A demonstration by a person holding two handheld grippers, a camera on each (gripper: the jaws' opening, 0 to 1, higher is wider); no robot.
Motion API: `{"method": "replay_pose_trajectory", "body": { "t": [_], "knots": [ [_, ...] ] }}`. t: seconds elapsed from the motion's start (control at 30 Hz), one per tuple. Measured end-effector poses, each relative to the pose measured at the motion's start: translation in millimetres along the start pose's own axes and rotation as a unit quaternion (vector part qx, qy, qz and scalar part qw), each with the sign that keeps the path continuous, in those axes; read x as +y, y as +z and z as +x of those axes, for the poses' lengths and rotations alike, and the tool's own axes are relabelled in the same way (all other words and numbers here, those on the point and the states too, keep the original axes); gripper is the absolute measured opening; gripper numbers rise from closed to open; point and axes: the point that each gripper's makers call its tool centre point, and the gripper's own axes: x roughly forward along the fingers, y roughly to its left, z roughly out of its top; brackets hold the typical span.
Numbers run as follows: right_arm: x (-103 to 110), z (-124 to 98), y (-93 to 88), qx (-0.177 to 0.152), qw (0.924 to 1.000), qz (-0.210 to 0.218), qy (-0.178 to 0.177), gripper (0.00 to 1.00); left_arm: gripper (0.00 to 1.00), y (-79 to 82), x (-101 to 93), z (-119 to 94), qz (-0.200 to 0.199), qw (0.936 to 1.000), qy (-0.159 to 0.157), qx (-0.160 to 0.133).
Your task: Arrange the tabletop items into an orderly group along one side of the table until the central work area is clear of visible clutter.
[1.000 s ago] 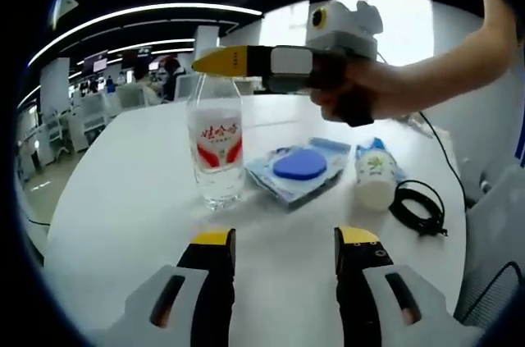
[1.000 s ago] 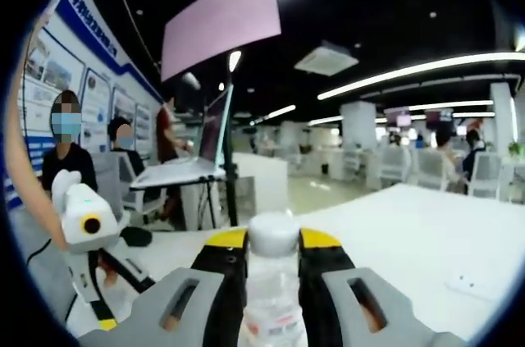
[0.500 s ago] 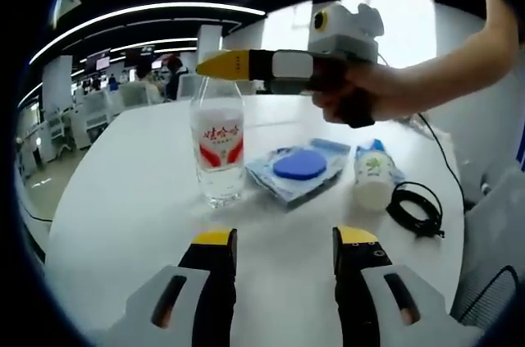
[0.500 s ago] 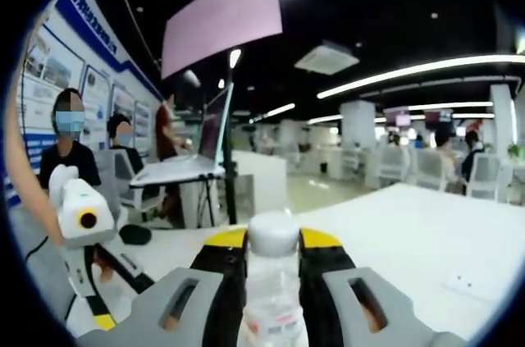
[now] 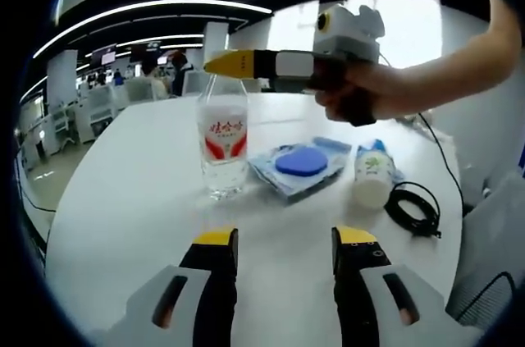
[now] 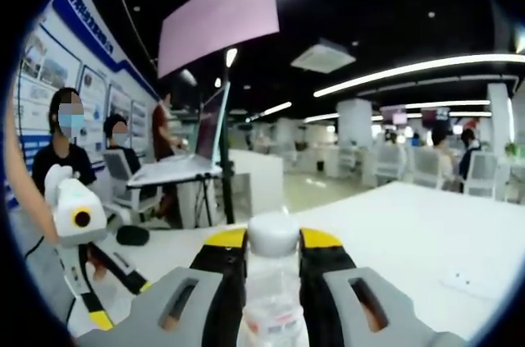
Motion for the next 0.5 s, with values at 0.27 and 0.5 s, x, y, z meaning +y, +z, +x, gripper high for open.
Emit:
{"method": "replay_pose_trajectory", "body": {
  "t": [0.27, 0.5],
  "knots": [
    [1.3, -0.7, -1.4, 0.006, 1.0000, 0.006, -0.001, 0.21, 0.41, -2.8, 0.3, -2.1, -0.006, 0.9999, 0.002, 0.008],
    [-8.7, -4.5, 3.8, -0.004, 0.9995, 0.025, -0.019, 0.36, 0.42, -9.1, -3.8, -4.7, -0.019, 0.9997, 0.003, 0.012]
  ]
}}
